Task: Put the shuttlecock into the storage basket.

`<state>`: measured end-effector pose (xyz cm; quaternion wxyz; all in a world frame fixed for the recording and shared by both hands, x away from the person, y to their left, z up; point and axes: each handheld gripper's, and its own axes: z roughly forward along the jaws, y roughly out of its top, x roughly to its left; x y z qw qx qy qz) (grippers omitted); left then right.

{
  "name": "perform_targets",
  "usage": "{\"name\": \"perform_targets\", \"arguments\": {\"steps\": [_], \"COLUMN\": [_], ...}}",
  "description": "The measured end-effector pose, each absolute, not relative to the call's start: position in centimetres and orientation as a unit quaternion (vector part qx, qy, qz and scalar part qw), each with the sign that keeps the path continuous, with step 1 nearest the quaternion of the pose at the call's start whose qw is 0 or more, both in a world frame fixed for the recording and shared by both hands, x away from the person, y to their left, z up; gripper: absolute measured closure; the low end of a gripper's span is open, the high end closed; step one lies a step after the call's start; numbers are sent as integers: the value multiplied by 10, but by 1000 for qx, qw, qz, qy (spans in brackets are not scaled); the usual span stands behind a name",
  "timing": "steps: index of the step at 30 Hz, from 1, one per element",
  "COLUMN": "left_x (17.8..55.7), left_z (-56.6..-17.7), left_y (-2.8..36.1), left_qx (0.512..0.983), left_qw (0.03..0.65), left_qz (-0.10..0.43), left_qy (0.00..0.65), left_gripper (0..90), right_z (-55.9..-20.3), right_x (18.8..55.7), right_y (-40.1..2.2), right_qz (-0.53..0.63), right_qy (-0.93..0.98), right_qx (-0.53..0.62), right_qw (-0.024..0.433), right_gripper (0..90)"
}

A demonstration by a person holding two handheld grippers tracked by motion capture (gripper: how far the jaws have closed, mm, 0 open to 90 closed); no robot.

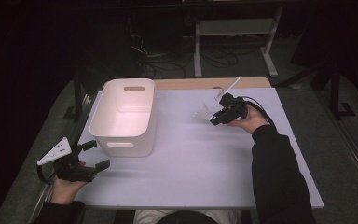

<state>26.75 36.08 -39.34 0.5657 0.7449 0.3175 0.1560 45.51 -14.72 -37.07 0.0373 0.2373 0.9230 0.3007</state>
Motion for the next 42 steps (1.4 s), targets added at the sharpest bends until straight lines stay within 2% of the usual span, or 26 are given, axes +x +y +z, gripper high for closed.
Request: {"name": "perform_targets", "arguments": {"steps": [30,42], "left_x": [268,268], "left_z": [-393,-393], "left_y": [360,361], "left_qx": [743,743], "left_qw": [569,569], "left_qz": [155,155], "left_qy": [317,317], "left_gripper": [0,0], "right_z": [-309,-293], "right_x": [438,432], "right_y": [-124,-110], "right_qz": [315,337], "right_qy": [925,919], "right_qx": [201,195], "right_qw": [69,60], "right_gripper": [640,640]}}
